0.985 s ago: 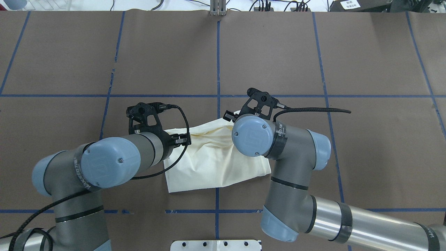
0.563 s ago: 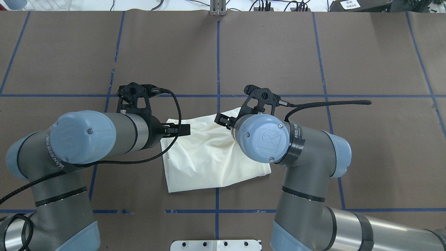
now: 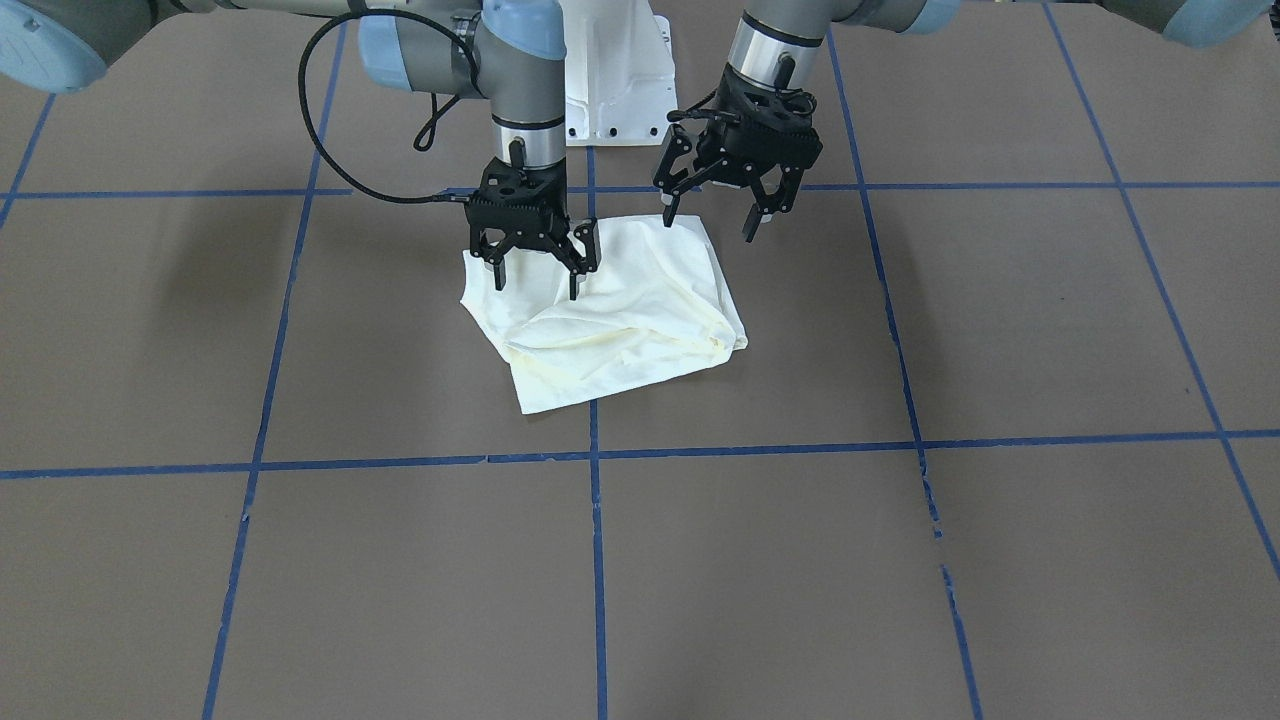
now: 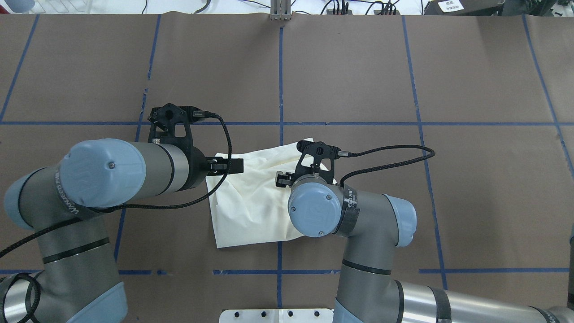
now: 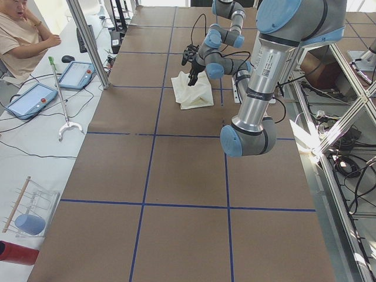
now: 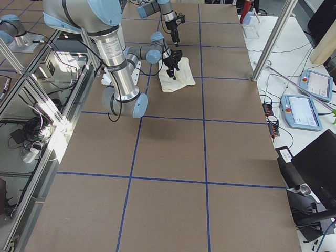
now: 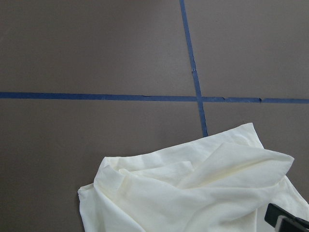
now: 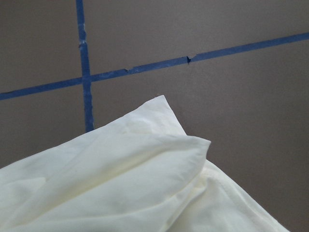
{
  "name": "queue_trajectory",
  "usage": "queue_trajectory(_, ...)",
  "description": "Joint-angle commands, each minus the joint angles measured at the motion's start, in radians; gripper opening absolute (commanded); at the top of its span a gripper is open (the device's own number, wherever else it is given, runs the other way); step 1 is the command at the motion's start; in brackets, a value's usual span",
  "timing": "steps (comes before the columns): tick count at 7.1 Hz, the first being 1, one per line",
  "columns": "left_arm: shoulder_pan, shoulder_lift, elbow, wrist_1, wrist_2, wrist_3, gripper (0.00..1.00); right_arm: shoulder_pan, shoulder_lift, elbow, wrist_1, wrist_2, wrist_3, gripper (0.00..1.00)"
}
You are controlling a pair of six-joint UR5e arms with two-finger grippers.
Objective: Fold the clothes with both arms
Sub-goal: 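Lower the folded bundle onto the table with both grippers, then open the right gripper and raise it away from the bundle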
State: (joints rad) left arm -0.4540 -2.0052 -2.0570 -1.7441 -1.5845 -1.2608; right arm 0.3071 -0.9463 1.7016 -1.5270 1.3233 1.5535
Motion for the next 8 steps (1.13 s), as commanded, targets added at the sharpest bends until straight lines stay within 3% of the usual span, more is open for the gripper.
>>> queue_trajectory(1,0.000,0.000,0.000,0.000,0.000,0.000,1.00,0.021,0.004,-0.068,0.057,0.001,-0.090,1.00)
queue_trajectory(5,0.003,0.000,-0.002,0.000,0.000,-0.006,1.00,0.150,0.096,-0.224,0.061,0.057,-0.113,1.00)
queue_trajectory(7,0.008,0.005,0.003,-0.029,-0.002,-0.008,1.00,0.284,0.138,-0.229,0.059,0.236,-0.127,1.00)
queue_trajectory(8,0.017,0.034,0.029,-0.113,-0.003,-0.006,1.00,0.347,0.138,-0.221,0.064,0.342,-0.215,1.00)
